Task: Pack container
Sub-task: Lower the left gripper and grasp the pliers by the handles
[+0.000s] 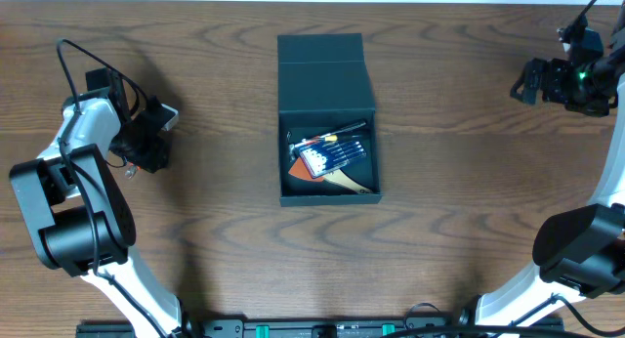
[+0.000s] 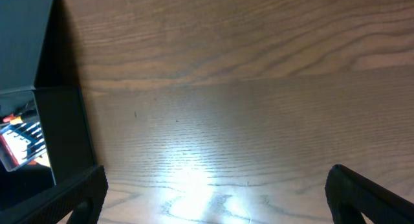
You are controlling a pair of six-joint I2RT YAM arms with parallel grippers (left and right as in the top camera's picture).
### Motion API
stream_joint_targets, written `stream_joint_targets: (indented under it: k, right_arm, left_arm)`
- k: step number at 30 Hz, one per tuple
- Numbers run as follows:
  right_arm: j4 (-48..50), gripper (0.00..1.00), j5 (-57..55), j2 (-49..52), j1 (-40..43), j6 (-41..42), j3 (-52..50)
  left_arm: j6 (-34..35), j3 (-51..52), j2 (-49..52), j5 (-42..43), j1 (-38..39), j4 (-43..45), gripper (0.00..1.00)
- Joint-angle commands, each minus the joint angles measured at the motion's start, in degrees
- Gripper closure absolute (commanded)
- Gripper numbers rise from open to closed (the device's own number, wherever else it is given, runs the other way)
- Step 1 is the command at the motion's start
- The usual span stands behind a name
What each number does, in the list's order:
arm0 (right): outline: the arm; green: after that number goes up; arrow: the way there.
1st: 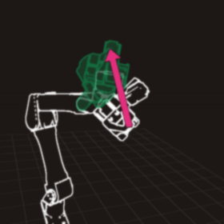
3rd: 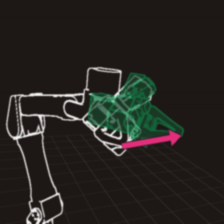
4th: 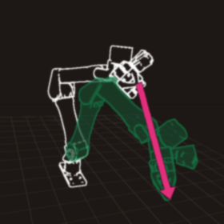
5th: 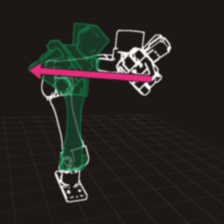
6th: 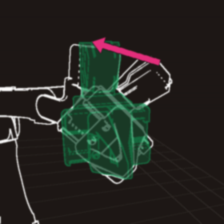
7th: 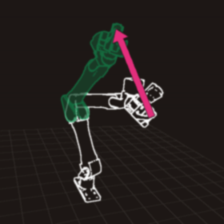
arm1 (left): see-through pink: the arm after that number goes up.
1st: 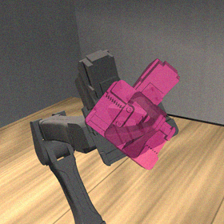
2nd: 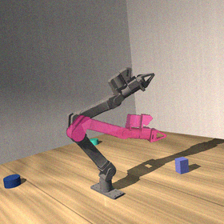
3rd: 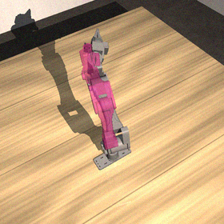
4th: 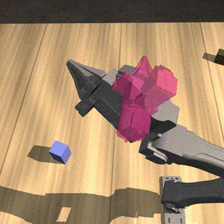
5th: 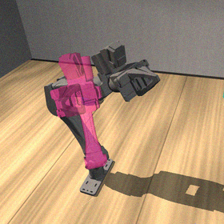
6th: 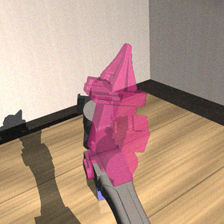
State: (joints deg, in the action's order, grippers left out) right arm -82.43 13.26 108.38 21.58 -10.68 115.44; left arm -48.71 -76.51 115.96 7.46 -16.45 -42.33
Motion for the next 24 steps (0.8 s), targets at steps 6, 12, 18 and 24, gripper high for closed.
stream_joint_targets:
  k: [6,12,18,24]
  right_arm:
    - [-0.1,0.01,0.3,0.3,0.1,1.0,-0.1]
    - [-0.2,0.01,0.3,0.3,0.1,1.0,-0.1]
    - [-0.5,0.01,0.3,0.3,0.1,1.0,-0.1]
    - [-0.5,0.01,0.3,0.3,0.1,1.0,-0.1]
  left_arm:
    - [-0.7,0.4,2.8,0.9,-0.2,-0.6,0.72]
    - [-0.7,0.4,2.8,0.9,-0.2,-0.6,0.81]
    - [-0.7,0.4,2.8,0.9,-0.2,-0.7,0.93]
    - [-0.5,0.4,2.8,0.9,-0.2,-0.9,0.94]
